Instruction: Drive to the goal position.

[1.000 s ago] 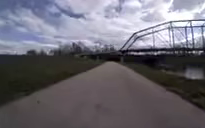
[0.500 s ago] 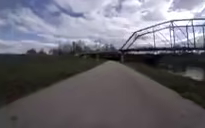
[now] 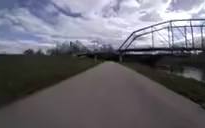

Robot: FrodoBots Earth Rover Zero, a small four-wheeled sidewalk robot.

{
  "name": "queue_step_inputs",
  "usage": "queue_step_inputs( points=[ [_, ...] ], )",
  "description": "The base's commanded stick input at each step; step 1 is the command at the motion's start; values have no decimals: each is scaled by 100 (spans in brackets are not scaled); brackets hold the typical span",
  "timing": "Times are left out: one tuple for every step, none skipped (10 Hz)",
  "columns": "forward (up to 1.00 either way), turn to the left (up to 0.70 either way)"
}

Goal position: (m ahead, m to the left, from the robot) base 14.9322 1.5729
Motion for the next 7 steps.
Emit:
queue_step_inputs(
  points=[
    [100,0],
    [100,0],
    [100,0],
    [100,0],
    [100,0],
    [100,0],
    [100,0]
  ],
)
